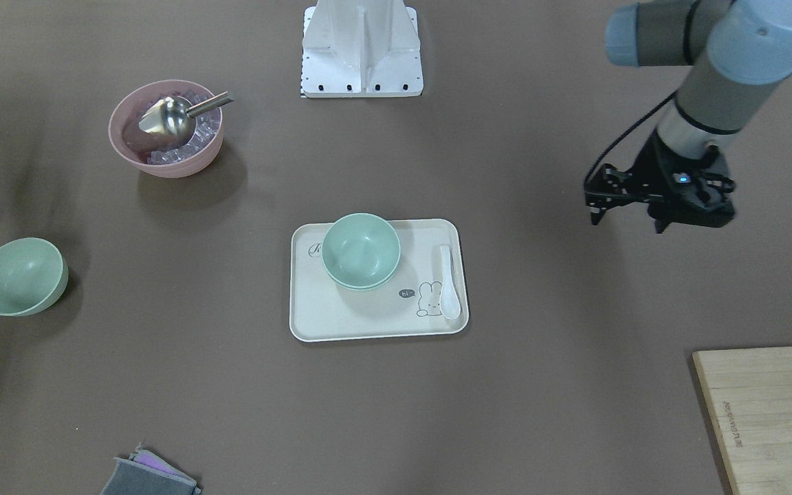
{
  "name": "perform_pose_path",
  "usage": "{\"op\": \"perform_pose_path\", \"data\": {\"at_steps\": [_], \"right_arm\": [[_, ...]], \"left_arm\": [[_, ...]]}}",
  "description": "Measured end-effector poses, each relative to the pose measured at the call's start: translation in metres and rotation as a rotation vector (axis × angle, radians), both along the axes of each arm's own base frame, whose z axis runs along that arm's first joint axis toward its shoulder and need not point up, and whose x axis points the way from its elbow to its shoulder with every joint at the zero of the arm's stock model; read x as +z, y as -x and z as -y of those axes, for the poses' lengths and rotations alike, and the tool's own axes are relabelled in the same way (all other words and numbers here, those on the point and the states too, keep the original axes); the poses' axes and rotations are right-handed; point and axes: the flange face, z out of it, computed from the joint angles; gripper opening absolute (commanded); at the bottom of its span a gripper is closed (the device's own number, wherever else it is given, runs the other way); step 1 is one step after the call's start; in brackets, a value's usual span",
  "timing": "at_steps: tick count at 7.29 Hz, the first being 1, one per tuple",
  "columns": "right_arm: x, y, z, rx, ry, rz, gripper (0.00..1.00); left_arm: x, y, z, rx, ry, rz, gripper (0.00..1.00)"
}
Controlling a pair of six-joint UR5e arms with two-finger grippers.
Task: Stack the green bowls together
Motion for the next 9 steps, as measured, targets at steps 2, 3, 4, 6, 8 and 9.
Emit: {"op": "perform_pose_path", "data": {"at_steps": [2,3,4,6,8,9], "right_arm": [[0.007,0.009,0.02,0.0,0.016,-0.004,0.86],[0.012,0.012,0.027,0.009,0.033,-0.005,0.78],[0.014,0.014,0.031,0.03,0.055,-0.002,0.7],[0.017,0.015,0.032,0.083,0.107,0.005,0.69],[0.023,0.014,0.03,0.106,0.133,0.003,0.62],[0.024,0.014,0.03,0.107,0.137,0.002,0.59]], "left_arm": [[0.13,0.067,-0.001,-0.009,0.174,0.068,0.99],[0.159,0.081,-0.009,-0.024,0.199,0.091,0.99],[0.169,0.087,-0.012,-0.033,0.202,0.106,0.99],[0.173,0.089,-0.015,-0.036,0.2,0.113,0.99],[0.17,0.088,-0.015,-0.034,0.195,0.111,0.99],[0.169,0.087,-0.016,-0.033,0.193,0.11,0.99]]}}
